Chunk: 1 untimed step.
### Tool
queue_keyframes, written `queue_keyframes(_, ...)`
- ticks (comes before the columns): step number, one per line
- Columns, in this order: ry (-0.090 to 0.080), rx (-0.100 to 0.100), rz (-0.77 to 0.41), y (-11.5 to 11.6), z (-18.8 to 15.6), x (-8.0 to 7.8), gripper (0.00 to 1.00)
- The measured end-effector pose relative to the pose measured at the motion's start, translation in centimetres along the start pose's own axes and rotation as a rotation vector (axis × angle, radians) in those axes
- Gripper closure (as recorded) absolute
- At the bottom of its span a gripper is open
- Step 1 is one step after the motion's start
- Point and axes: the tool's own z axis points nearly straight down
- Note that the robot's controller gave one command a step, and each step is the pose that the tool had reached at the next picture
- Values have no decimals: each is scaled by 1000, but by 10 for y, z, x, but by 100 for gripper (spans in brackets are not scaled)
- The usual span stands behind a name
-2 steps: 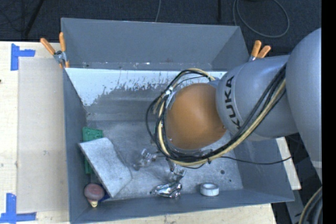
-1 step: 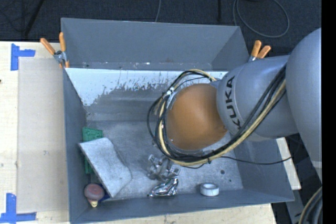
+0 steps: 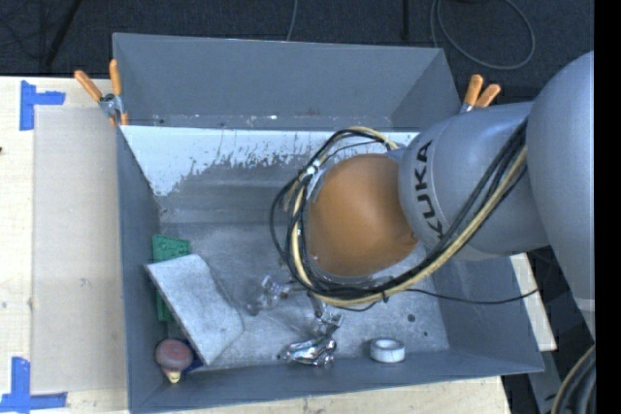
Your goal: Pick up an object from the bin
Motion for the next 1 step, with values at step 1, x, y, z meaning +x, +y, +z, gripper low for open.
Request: queue_keyframes(1, -8, 11, -240, 29, -4, 3, 0)
